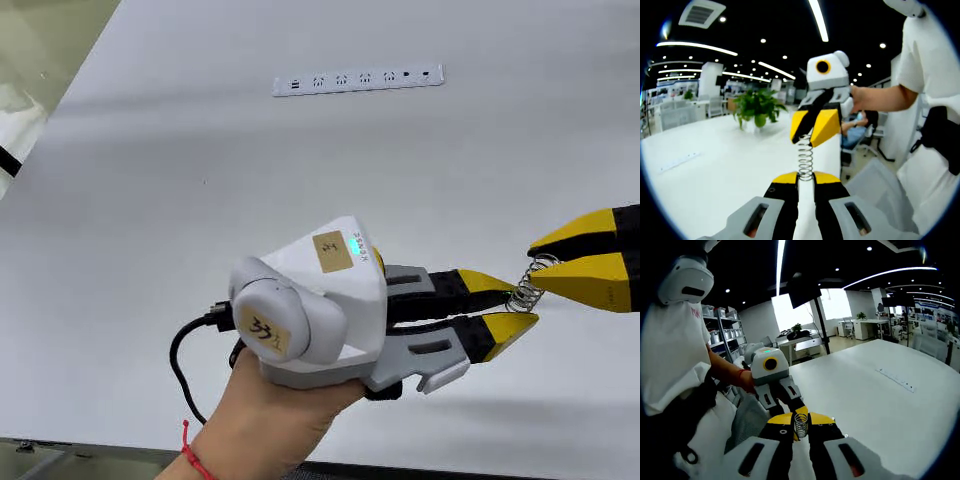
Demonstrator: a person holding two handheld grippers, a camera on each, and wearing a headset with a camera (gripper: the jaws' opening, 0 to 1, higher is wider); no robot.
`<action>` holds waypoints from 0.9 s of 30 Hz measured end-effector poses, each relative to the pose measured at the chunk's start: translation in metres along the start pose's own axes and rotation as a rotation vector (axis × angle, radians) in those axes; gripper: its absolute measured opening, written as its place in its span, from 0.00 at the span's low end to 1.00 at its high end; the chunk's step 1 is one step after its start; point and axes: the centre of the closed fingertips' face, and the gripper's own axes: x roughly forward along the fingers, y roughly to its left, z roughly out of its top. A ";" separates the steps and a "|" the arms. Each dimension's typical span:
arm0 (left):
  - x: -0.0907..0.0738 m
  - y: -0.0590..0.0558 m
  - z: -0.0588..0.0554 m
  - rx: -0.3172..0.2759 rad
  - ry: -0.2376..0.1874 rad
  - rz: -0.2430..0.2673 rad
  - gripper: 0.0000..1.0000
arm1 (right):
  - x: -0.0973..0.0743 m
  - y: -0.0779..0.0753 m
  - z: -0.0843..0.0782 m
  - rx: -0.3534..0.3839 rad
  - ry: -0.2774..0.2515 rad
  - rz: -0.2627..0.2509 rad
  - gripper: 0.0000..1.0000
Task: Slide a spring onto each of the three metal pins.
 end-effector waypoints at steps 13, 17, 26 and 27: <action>-0.002 0.000 0.000 0.001 -0.011 -0.003 0.10 | 0.001 0.001 0.000 -0.032 0.043 0.010 0.14; -0.002 0.000 0.000 0.001 -0.017 -0.006 0.10 | 0.001 0.002 -0.001 -0.052 0.077 0.029 0.17; 0.002 -0.002 0.000 0.023 -0.007 -0.025 0.10 | -0.004 0.006 -0.001 -0.268 0.339 0.165 0.23; 0.003 -0.002 0.000 0.025 -0.005 -0.026 0.10 | -0.003 0.007 -0.003 -0.291 0.367 0.188 0.24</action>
